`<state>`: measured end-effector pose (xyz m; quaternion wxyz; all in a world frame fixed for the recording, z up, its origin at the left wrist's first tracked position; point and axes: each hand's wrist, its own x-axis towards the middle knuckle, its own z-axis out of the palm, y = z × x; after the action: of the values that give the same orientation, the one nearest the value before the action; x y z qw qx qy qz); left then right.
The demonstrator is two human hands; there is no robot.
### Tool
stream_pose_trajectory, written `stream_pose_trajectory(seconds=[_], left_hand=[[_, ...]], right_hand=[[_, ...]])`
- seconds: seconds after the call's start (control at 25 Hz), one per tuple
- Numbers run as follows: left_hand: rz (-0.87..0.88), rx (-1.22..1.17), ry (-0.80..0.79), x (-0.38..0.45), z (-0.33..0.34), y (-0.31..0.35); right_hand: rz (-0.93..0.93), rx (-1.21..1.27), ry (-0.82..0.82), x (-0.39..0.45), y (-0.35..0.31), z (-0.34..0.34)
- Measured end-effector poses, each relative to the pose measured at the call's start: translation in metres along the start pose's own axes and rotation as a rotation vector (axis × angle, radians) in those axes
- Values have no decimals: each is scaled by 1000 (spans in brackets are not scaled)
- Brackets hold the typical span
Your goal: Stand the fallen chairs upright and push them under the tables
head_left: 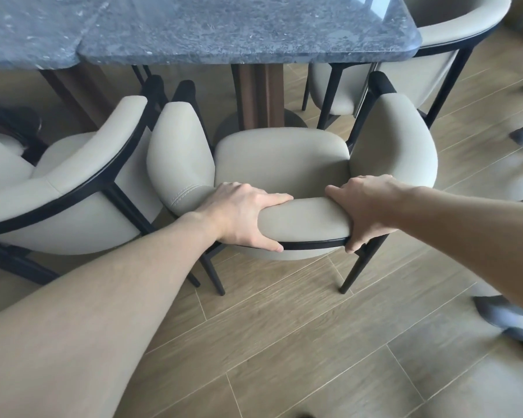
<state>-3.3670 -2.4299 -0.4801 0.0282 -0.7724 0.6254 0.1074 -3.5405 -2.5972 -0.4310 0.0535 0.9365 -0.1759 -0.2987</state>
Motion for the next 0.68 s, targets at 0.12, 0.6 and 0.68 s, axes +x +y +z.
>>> stream_pose_trajectory(seconds=[0.12,0.6,0.68], left_hand=[[-1,4,-35,1,-8,-6],[-145,17,-159,-3,-20,-12],[-354,57,-216,-12,-22,0]], right_hand=[[1,-19,8,0,-4,-7],[89,65,-29,4,-17,-5],[168,134,-8,-4,-26,-1]])
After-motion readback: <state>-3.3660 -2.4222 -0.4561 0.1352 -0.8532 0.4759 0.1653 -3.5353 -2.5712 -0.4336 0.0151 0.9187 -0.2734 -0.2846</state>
